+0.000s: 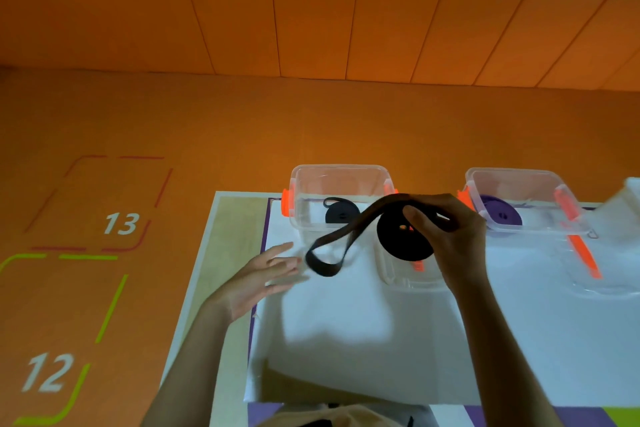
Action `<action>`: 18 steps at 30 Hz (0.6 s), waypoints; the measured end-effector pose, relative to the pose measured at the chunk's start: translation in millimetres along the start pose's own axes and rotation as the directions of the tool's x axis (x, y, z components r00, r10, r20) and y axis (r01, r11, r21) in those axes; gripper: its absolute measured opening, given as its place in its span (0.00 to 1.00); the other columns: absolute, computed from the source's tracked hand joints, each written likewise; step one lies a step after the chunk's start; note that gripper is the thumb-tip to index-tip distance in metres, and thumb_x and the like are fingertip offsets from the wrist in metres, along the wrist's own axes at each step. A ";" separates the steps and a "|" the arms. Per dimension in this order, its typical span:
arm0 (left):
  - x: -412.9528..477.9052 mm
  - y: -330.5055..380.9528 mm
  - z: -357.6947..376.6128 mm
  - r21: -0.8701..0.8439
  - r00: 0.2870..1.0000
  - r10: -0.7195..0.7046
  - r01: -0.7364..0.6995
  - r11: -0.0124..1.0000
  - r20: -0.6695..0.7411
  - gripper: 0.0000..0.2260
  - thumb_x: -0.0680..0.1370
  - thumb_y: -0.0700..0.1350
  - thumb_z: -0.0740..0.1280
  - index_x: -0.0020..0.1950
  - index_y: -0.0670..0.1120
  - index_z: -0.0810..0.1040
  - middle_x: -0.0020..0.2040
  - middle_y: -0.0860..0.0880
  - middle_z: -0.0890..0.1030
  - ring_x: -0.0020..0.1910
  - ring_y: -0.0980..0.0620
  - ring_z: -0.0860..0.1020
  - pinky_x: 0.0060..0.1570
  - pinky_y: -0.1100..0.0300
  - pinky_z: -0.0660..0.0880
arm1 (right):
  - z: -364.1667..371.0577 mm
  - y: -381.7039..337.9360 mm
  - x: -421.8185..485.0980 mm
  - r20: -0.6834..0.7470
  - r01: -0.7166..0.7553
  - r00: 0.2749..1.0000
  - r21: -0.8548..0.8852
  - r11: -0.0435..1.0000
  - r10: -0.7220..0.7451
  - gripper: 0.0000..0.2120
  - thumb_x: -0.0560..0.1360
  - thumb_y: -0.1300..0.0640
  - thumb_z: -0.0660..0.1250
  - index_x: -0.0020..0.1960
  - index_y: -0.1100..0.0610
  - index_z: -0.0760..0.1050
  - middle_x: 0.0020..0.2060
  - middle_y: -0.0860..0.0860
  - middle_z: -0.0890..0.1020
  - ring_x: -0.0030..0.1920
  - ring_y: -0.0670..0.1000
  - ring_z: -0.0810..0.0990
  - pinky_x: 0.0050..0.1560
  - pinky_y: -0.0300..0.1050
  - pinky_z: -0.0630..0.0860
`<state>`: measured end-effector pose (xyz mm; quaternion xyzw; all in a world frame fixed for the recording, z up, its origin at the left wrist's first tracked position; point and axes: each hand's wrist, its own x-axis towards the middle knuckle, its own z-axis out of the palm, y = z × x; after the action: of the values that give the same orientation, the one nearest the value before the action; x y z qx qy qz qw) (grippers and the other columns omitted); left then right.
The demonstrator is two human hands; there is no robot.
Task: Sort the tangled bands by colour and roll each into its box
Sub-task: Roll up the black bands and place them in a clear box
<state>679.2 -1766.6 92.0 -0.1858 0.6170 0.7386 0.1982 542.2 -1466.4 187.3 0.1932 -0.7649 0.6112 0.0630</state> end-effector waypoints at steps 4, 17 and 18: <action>-3.4 45.1 22.9 0.339 0.963 0.244 -0.194 0.920 -0.111 0.38 0.69 0.66 0.77 0.77 0.66 0.67 0.74 0.62 0.72 0.76 0.60 0.69 0.76 0.52 0.66 | 1.5 -15.4 4.0 0.111 0.072 0.992 -0.089 0.993 -0.062 0.15 0.72 0.55 0.79 0.53 0.39 0.82 0.48 0.34 0.86 0.50 0.42 0.85 0.47 0.32 0.80; 13.2 88.3 98.2 0.074 0.704 0.703 -0.699 0.711 -0.102 0.13 0.73 0.41 0.80 0.55 0.53 0.88 0.54 0.50 0.88 0.54 0.50 0.87 0.56 0.62 0.81 | 8.3 -29.7 9.1 0.200 0.020 0.980 0.019 1.000 -0.023 0.11 0.70 0.49 0.78 0.52 0.46 0.85 0.47 0.42 0.88 0.50 0.48 0.87 0.50 0.42 0.84; 13.5 85.3 99.4 0.067 0.705 0.701 -0.698 0.713 -0.111 0.13 0.74 0.42 0.79 0.57 0.52 0.88 0.54 0.50 0.88 0.55 0.50 0.87 0.56 0.62 0.81 | 11.4 -29.1 7.5 0.160 0.014 0.987 0.036 0.999 -0.019 0.11 0.70 0.49 0.78 0.51 0.46 0.84 0.47 0.42 0.88 0.50 0.48 0.87 0.49 0.41 0.84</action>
<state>620.2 -1681.5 173.4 0.0165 0.6601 0.7388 -0.1348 547.8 -1484.2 213.5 0.2491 -0.7551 0.6065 0.0030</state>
